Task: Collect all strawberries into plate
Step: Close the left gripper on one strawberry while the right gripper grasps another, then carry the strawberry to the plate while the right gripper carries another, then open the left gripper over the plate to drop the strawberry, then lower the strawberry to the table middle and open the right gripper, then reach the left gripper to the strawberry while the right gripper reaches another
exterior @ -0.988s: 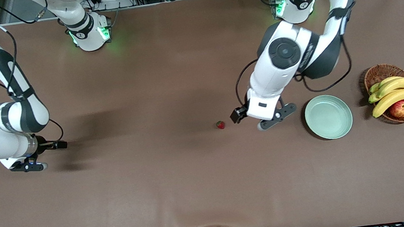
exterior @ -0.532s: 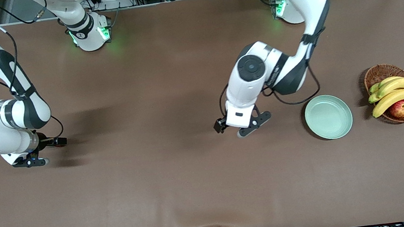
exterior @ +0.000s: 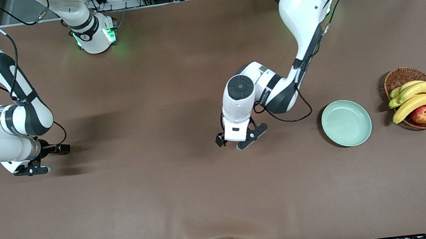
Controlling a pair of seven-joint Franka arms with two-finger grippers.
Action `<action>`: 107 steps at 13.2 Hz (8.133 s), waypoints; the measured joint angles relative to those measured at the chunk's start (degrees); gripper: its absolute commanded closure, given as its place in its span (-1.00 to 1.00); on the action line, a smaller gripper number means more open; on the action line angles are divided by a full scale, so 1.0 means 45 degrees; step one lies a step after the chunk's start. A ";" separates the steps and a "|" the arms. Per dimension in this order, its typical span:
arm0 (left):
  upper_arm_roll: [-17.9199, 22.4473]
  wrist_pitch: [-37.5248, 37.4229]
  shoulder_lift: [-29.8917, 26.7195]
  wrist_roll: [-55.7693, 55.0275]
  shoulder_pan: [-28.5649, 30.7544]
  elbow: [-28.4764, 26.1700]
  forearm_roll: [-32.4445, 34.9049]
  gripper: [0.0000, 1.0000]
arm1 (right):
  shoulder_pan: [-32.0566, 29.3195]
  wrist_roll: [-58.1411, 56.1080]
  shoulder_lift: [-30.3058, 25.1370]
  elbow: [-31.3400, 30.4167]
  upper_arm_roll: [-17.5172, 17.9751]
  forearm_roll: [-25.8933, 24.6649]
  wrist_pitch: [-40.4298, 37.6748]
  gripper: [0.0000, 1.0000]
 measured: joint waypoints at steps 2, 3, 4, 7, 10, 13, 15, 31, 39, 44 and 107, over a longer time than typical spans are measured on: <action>0.0058 -0.0010 0.0347 -0.0533 -0.0164 -0.0032 0.0120 -0.79 | -0.0046 -0.0021 0.0006 -0.0067 -0.0001 -0.0003 0.0037 -0.55; 0.0091 -0.0011 0.0537 -0.0721 -0.0222 -0.0044 0.0263 -0.72 | -0.0070 -0.0035 0.0009 -0.0081 -0.0001 -0.0006 0.0042 -0.40; 0.0117 -0.0016 0.0698 -0.0793 -0.0257 -0.0074 0.0392 -0.65 | -0.0085 -0.0038 0.0011 -0.0083 -0.0001 -0.0008 0.0051 -0.28; 0.0125 -0.0177 0.0914 -0.0824 -0.0280 -0.0184 0.0454 -0.57 | -0.0095 -0.0042 0.0011 -0.0083 -0.0001 -0.0010 0.0071 -0.22; 0.0125 -0.0258 0.0911 -0.0950 -0.0409 -0.0184 0.0455 -0.40 | -0.0104 -0.0044 0.0047 -0.0088 -0.0001 -0.0012 0.0174 -0.22; 0.0127 -0.0392 0.0910 -0.1242 -0.0680 -0.0183 0.0457 -0.19 | -0.0106 -0.0046 0.0145 -0.0099 -0.0001 -0.0013 0.0369 0.36; 0.0135 -0.0445 0.0910 -0.1263 -0.0716 -0.0183 0.0458 -0.18 | -0.0106 -0.0048 0.0181 -0.0100 0.0000 -0.0016 0.0417 0.78; 0.0254 -0.2148 -0.0361 -0.1311 0.0344 0.0299 0.0459 1.00 | 0.2079 -0.0239 0.0116 0.1340 0.0821 0.0008 0.0640 1.00; 0.0213 -0.7353 -0.4149 0.2809 0.3148 0.0091 -0.0322 1.00 | 0.4908 -0.0197 0.0286 0.2375 0.0914 0.3133 0.0662 1.00; 0.0215 -0.7703 -0.4902 0.5672 0.5038 -0.1760 -0.0322 1.00 | 0.6758 0.0512 0.1166 0.3683 0.0923 0.4470 0.0678 1.00; 0.0126 -0.0481 0.1083 -0.6741 -0.0140 0.0046 -0.0230 1.00 | -0.1793 -1.2100 0.0512 0.0852 -0.0411 0.0362 0.2631 -1.00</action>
